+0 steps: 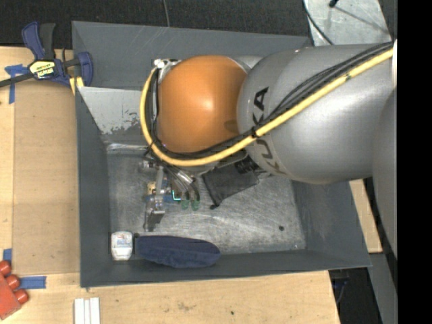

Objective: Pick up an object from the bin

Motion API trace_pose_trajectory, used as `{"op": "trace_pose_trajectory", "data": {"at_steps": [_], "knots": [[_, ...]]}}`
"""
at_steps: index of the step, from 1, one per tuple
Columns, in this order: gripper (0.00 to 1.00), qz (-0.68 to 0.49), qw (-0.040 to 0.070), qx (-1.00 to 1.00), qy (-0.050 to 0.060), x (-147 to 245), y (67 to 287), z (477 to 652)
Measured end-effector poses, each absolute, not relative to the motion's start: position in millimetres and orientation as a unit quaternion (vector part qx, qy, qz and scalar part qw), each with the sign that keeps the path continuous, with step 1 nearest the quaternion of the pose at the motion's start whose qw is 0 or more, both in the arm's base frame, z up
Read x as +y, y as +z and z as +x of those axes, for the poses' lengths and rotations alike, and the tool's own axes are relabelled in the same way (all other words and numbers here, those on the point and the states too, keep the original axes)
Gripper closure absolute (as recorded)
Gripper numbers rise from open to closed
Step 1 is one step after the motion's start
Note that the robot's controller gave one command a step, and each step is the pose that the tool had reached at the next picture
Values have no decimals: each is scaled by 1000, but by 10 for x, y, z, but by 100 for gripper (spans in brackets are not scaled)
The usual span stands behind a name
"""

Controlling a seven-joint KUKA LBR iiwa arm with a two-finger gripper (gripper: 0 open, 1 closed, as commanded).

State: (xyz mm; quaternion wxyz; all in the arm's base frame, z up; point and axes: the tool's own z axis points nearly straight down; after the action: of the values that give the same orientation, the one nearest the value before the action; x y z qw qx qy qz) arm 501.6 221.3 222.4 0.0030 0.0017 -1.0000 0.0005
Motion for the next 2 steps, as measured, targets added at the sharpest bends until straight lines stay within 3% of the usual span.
{"op": "trace_pose_trajectory", "data": {"at_steps": [1,2], "knots": [[0,36,2,-999,2,1504,1710,5218],[0,68,-2,-998,-1,1866,724,5609]]}}
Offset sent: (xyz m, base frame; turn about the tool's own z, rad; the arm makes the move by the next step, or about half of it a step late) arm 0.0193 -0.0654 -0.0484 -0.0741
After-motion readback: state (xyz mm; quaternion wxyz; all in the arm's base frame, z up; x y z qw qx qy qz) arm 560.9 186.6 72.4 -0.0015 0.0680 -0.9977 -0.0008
